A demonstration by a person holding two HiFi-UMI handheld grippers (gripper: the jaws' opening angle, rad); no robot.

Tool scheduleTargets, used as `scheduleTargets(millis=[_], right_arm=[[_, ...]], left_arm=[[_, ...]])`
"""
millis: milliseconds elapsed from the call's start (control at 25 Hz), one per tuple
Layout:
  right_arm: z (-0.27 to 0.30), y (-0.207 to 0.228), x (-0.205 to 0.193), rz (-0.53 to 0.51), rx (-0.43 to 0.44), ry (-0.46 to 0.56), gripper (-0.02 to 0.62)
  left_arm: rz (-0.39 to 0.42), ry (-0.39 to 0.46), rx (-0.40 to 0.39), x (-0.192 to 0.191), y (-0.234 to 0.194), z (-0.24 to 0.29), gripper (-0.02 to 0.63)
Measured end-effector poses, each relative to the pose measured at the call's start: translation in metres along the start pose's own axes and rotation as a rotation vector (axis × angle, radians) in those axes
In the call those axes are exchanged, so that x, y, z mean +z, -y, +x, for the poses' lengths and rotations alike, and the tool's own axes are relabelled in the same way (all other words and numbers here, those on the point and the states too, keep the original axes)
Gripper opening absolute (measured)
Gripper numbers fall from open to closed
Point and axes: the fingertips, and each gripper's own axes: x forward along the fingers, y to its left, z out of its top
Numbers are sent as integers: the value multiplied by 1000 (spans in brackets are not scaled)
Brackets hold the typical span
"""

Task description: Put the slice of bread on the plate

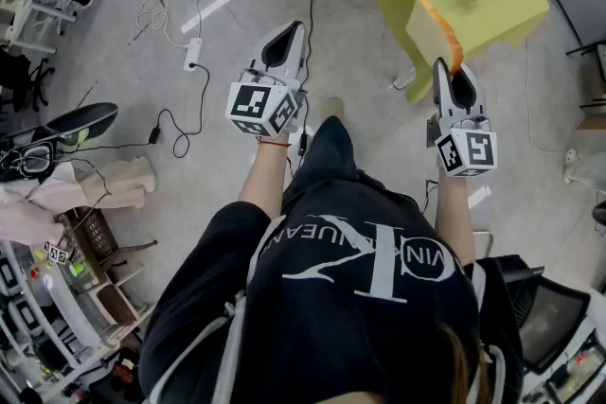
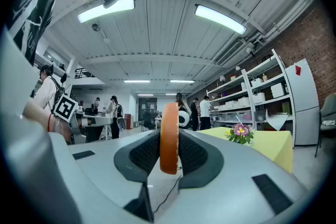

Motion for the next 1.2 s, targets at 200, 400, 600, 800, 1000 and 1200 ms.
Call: scheduleTargets(millis=[200, 400, 600, 800, 1000, 1200], right_arm=[[48, 10, -6, -4, 15, -8, 89], [93, 27, -15, 3, 22, -22, 89], [133, 40, -24, 17, 19, -41, 89], [175, 51, -24, 26, 3, -45, 89], [215, 60, -25, 24, -20, -35, 89], [247, 64, -26, 40, -47, -15, 89]], left_arm=[[-4, -6, 15, -3, -33, 35, 11], [1, -23, 21, -7, -62, 71, 11], [-6, -43, 27, -12, -90, 102, 11], [-5, -49, 13, -9, -120, 139, 11], [-7, -32, -4, -6, -154, 176, 11], [-13, -29, -19, -6, -183, 198, 11]])
